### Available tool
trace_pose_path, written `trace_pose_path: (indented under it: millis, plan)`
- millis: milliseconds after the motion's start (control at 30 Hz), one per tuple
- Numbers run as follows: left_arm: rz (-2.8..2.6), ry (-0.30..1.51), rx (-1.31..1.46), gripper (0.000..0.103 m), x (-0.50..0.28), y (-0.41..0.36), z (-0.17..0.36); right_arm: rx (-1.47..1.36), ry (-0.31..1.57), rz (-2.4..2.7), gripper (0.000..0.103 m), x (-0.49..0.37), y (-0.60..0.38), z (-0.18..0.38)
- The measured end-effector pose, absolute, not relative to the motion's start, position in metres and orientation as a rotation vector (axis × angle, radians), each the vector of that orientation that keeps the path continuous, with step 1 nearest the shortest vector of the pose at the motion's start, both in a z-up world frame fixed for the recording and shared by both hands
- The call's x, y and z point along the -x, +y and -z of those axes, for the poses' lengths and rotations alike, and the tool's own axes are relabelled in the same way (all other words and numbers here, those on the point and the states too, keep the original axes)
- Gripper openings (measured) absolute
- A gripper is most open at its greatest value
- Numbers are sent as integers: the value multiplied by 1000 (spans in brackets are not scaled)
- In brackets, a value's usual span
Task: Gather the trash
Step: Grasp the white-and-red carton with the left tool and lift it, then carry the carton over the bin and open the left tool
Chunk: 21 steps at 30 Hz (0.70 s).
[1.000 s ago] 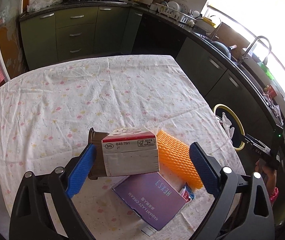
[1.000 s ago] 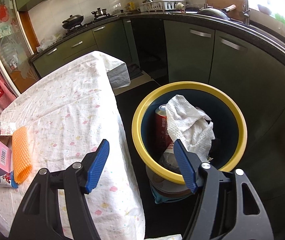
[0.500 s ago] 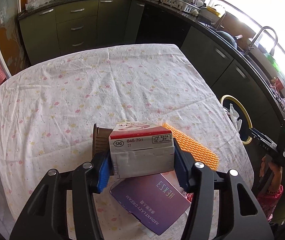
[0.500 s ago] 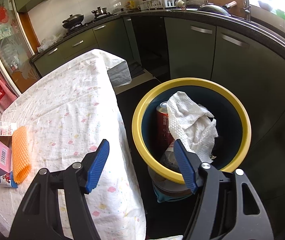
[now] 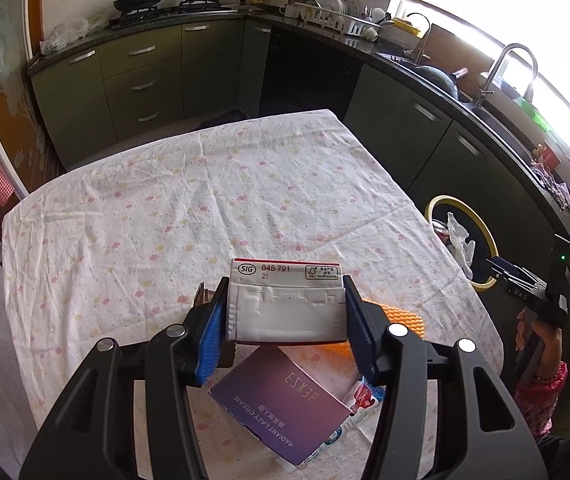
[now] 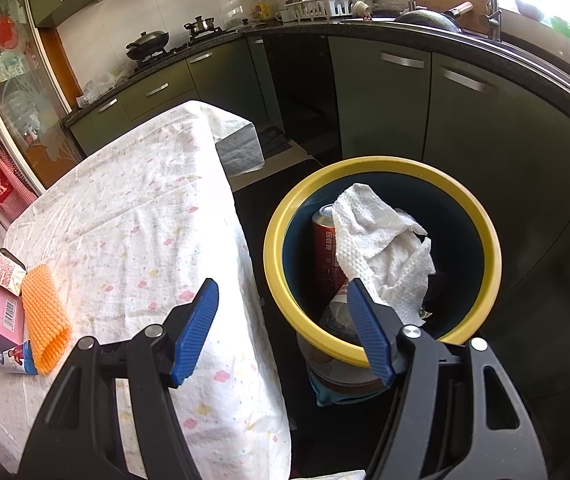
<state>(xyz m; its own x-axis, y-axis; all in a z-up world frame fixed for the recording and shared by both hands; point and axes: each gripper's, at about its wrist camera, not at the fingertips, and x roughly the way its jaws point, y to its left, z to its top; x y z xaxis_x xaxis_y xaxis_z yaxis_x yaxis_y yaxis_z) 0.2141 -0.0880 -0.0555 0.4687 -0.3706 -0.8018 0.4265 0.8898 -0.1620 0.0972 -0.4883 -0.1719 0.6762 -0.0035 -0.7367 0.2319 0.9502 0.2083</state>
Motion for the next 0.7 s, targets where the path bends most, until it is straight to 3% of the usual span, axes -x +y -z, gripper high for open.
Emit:
trace_pose_path:
  millis: [700]
  plan:
    - [543, 884, -83, 53, -223, -119, 17, -303, 818, 143, 63, -90, -494, 169]
